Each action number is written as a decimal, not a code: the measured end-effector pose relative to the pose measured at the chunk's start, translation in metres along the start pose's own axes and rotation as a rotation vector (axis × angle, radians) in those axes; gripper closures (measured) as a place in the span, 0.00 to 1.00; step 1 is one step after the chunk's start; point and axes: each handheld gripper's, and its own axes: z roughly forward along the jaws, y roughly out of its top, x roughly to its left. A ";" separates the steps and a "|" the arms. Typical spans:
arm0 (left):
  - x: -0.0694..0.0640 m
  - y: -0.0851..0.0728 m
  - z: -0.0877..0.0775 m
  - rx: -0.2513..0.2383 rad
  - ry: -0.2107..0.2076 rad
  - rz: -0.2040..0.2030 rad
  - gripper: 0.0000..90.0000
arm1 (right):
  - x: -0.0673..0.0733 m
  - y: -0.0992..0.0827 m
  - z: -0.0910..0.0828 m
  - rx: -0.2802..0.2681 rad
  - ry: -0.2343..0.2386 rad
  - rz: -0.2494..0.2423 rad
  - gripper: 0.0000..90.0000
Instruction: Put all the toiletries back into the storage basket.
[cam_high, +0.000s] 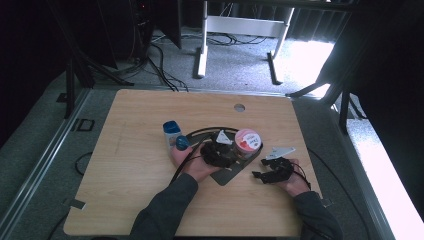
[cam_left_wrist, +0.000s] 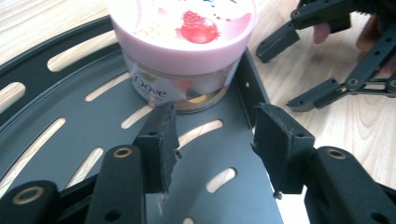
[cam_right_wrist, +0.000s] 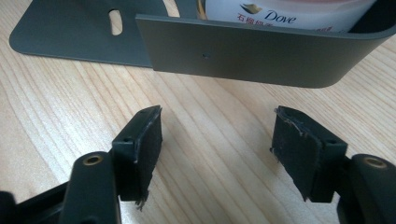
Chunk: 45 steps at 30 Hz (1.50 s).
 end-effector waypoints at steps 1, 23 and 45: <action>-0.001 0.000 -0.001 -0.001 -0.002 0.001 0.56 | 0.001 0.000 0.000 0.000 -0.004 0.004 0.36; -0.011 0.002 -0.018 -0.039 -0.032 -0.008 0.59 | 0.003 -0.010 0.001 -0.068 -0.031 0.027 0.32; -0.013 -0.008 -0.038 -0.075 -0.012 0.009 0.56 | 0.005 -0.014 0.002 -0.105 -0.034 0.036 0.28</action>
